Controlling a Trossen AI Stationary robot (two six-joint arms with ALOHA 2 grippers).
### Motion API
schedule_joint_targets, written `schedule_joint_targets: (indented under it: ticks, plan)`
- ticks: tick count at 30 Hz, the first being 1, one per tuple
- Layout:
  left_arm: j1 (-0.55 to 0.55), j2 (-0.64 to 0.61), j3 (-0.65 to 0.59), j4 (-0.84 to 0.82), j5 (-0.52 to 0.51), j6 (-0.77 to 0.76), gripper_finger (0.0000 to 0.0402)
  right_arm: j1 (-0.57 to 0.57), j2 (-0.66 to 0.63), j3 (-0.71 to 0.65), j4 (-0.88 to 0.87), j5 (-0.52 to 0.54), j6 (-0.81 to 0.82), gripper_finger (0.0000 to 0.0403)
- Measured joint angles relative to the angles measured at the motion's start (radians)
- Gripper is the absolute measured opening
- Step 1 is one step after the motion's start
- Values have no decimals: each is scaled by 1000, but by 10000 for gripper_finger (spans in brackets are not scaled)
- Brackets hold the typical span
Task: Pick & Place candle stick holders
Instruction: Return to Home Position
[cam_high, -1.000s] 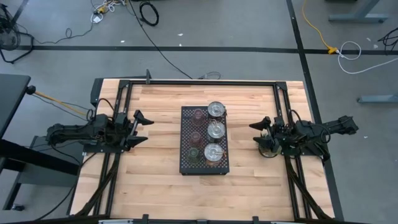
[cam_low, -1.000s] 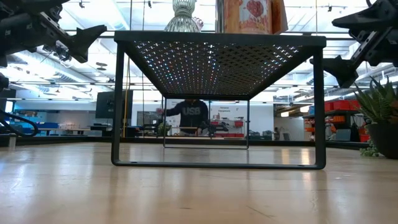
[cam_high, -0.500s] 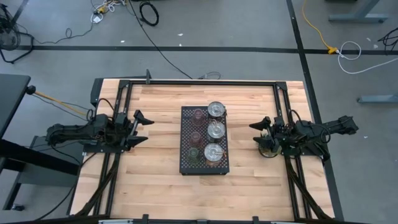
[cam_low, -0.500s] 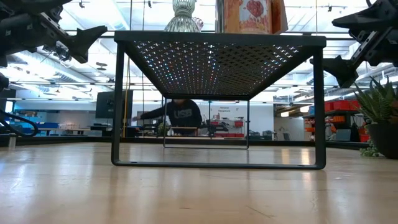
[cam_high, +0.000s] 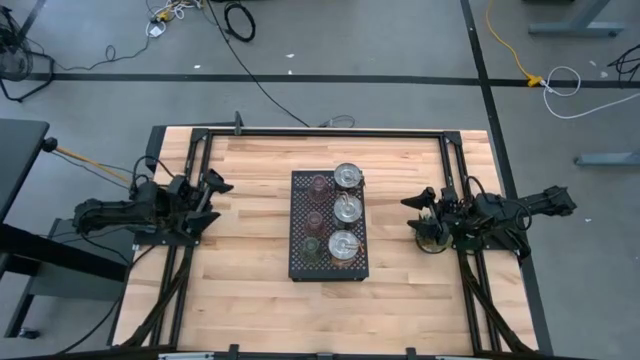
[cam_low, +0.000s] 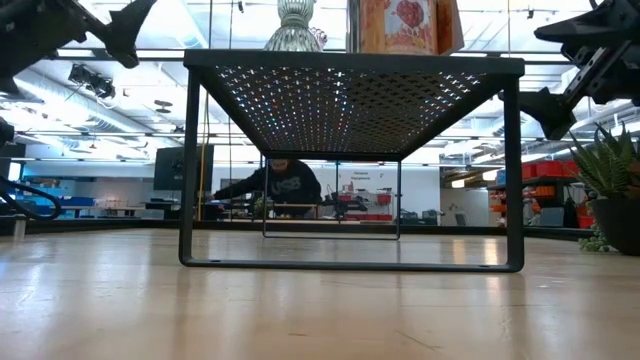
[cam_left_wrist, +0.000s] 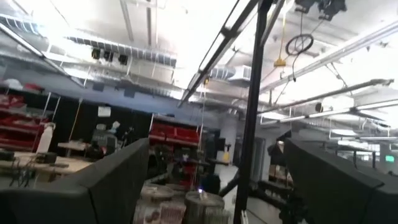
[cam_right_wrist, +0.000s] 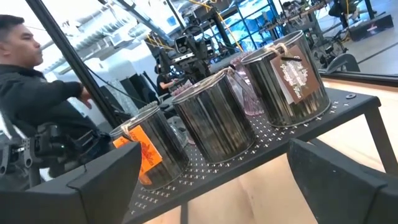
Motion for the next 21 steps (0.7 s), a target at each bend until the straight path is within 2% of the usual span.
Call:
schedule_joint_targets:
  ticks: [21]
  plan:
    - [0,0,3,-15,1,0,374,0,1,0,3,1,0,400]
